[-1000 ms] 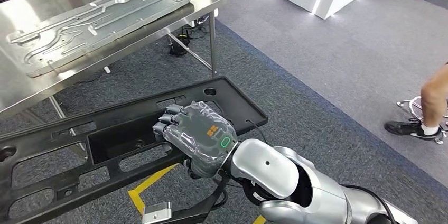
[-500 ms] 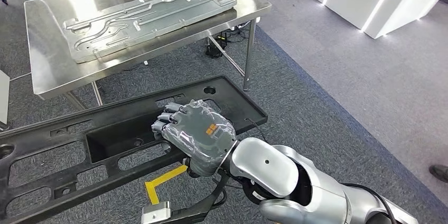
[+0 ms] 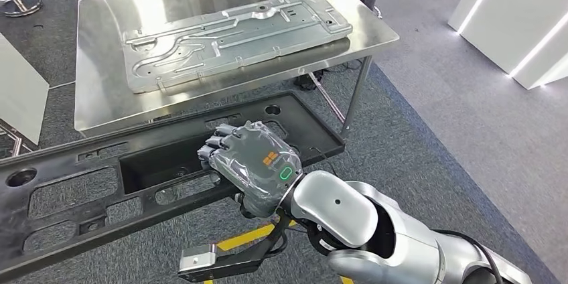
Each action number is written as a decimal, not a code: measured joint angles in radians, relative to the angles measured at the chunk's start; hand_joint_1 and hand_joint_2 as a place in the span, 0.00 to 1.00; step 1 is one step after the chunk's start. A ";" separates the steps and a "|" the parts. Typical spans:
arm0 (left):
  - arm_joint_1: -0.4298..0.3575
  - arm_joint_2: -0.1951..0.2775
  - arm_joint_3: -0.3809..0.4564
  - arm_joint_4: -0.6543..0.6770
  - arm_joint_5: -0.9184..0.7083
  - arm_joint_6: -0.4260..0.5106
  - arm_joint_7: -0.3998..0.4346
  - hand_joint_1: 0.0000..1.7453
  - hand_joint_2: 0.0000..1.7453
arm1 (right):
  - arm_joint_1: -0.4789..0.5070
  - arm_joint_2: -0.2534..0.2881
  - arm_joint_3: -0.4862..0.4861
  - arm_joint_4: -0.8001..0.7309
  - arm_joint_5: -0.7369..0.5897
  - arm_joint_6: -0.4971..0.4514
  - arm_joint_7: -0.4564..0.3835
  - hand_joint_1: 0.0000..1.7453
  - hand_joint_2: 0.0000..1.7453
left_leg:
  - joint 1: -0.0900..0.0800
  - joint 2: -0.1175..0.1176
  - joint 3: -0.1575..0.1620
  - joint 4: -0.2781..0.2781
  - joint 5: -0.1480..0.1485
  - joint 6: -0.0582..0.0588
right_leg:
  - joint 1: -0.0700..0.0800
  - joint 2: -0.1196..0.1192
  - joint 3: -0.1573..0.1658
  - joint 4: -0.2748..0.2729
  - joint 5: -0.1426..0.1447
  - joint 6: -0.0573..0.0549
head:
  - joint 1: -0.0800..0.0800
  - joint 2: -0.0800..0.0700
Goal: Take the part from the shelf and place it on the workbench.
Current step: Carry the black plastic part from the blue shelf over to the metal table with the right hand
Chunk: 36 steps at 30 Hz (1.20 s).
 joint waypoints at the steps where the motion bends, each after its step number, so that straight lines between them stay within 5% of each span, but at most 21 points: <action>1: 0.000 -0.001 0.003 0.000 -0.003 0.000 0.001 0.00 1.00 | 0.001 -0.001 0.000 0.002 0.002 0.000 0.000 1.00 1.00 | -0.002 -0.006 0.019 -0.002 -0.020 -0.005 | 0.005 0.004 0.000 -0.046 0.095 -0.009 | 0.000 0.000; 2: -0.001 -0.002 0.005 0.001 -0.006 0.000 0.002 0.00 1.00 | 0.001 -0.002 0.000 0.003 0.003 0.001 0.001 1.00 1.00 | -0.002 -0.010 0.037 -0.010 -0.037 -0.012 | 0.010 0.007 0.003 -0.076 0.168 -0.018 | 0.000 0.000; 3: -0.002 -0.002 0.008 0.001 -0.009 0.000 0.003 0.00 1.00 | 0.001 -0.002 0.000 0.004 0.005 0.001 0.004 1.00 1.00 | -0.003 -0.014 0.051 -0.006 -0.041 -0.019 | 0.012 0.011 0.009 -0.089 0.200 -0.027 | 0.000 0.000; 5: -0.005 -0.002 0.015 0.001 -0.016 0.000 0.004 0.00 1.00 | -0.006 0.003 0.000 0.002 0.007 0.002 0.009 1.00 1.00 | -0.001 -0.011 0.040 0.048 -0.006 -0.032 | 0.011 0.012 0.044 -0.096 0.181 -0.041 | 0.000 0.000; 7: -0.012 -0.001 0.019 0.001 -0.023 0.000 0.006 0.00 1.00 | -0.010 0.009 0.000 0.001 0.008 0.002 0.012 1.00 1.00 | 0.002 0.002 -0.035 0.180 0.047 -0.042 | 0.007 0.011 0.090 -0.120 0.156 -0.054 | -0.001 0.000; 8: -0.015 -0.001 0.022 0.001 -0.027 0.000 0.008 0.00 1.00 | -0.010 0.011 0.000 0.001 0.008 0.002 0.013 1.00 1.00 | 0.004 0.009 -0.082 0.240 0.045 -0.047 | 0.005 0.011 0.116 -0.131 0.142 -0.057 | -0.001 0.000; 10: -0.017 -0.001 0.026 0.001 -0.034 0.000 0.010 0.00 1.00 | -0.010 0.011 0.000 0.001 0.008 0.005 0.013 1.00 1.00 | 0.007 0.015 -0.166 0.296 -0.028 -0.057 | 0.003 0.011 0.170 -0.149 0.111 -0.058 | -0.001 0.000; 12: -0.016 -0.001 0.030 0.001 -0.041 0.000 0.011 0.00 1.00 | -0.010 0.011 0.000 0.002 0.006 0.009 0.014 1.00 1.00 | 0.011 0.019 -0.224 0.271 -0.121 -0.063 | 0.001 0.013 0.229 -0.160 0.073 -0.054 | -0.001 0.000; 13: -0.015 -0.001 0.032 0.001 -0.044 -0.001 0.012 0.00 1.00 | -0.010 0.012 0.000 0.004 0.006 0.012 0.015 1.00 1.00 | 0.012 0.021 -0.245 0.235 -0.133 -0.063 | 0.000 0.014 0.260 -0.163 0.053 -0.051 | -0.001 0.000; 14: -0.013 -0.001 0.035 0.001 -0.048 -0.002 0.012 0.00 1.00 | -0.010 0.012 0.000 0.005 0.005 0.016 0.015 1.00 1.00 | 0.014 0.022 -0.260 0.187 -0.095 -0.062 | -0.001 0.016 0.289 -0.163 0.031 -0.047 | -0.001 0.000; 17: -0.007 -0.001 0.042 0.003 -0.055 -0.003 0.013 0.00 1.00 | -0.007 0.011 0.001 0.015 0.002 0.023 0.015 1.00 1.00 | 0.011 0.029 -0.297 0.067 0.178 -0.047 | 0.003 0.021 0.337 -0.134 -0.037 -0.029 | 0.001 0.000; 18: -0.008 -0.001 0.043 0.004 -0.056 -0.003 0.013 0.00 1.00 | -0.007 0.011 0.001 0.017 0.001 0.024 0.015 1.00 1.00 | 0.008 0.030 -0.303 0.064 0.223 -0.040 | 0.003 0.023 0.340 -0.125 -0.056 -0.022 | 0.002 0.000; 22: -0.021 0.003 0.050 0.004 -0.065 -0.003 0.014 0.00 1.00 | -0.023 0.019 0.001 0.012 -0.001 0.028 0.018 1.00 1.00 | 0.004 0.030 -0.287 0.072 0.199 -0.008 | -0.007 0.019 0.335 -0.084 -0.115 0.003 | 0.004 0.000; 25: -0.025 0.004 0.057 0.003 -0.066 -0.003 0.013 0.00 1.00 | -0.025 0.021 0.001 0.012 -0.003 0.031 0.017 1.00 1.00 | 0.004 0.030 -0.269 0.060 0.185 0.002 | -0.009 0.016 0.215 0.104 -0.179 0.012 | 0.006 0.000; 27: -0.027 0.004 0.059 0.003 -0.067 -0.003 0.013 0.00 1.00 | -0.024 0.020 0.001 0.013 -0.004 0.033 0.018 1.00 1.00 | 0.003 0.027 -0.258 0.059 0.174 0.001 | -0.009 0.016 0.144 0.165 -0.158 0.011 | 0.006 0.000; 29: -0.027 0.004 0.060 0.003 -0.068 -0.003 0.013 0.00 1.00 | -0.025 0.020 0.001 0.013 -0.004 0.034 0.018 1.00 1.00 | 0.001 0.024 -0.243 0.059 0.164 0.000 | -0.004 0.016 0.141 0.081 -0.061 0.001 | 0.006 0.000; 31: -0.028 0.003 0.060 0.003 -0.068 -0.003 0.013 0.00 1.00 | -0.026 0.020 0.001 0.014 -0.004 0.034 0.018 1.00 1.00 | -0.002 0.021 -0.232 0.058 0.157 -0.004 | 0.003 0.015 0.172 -0.041 0.019 -0.015 | 0.006 0.000; 33: -0.028 0.002 0.062 0.003 -0.070 -0.004 0.014 0.00 1.00 | -0.027 0.020 0.001 0.014 -0.005 0.035 0.018 1.00 1.00 | -0.004 0.019 -0.229 0.056 0.152 -0.009 | 0.007 0.015 0.187 -0.096 0.037 -0.021 | 0.006 0.000; 36: -0.029 0.003 0.067 0.003 -0.082 -0.004 0.014 0.00 1.00 | -0.029 0.021 0.001 0.015 -0.010 0.038 0.018 1.00 1.00 | -0.004 0.019 -0.224 0.051 0.148 -0.013 | 0.007 0.017 0.191 -0.107 0.037 -0.017 | 0.007 0.000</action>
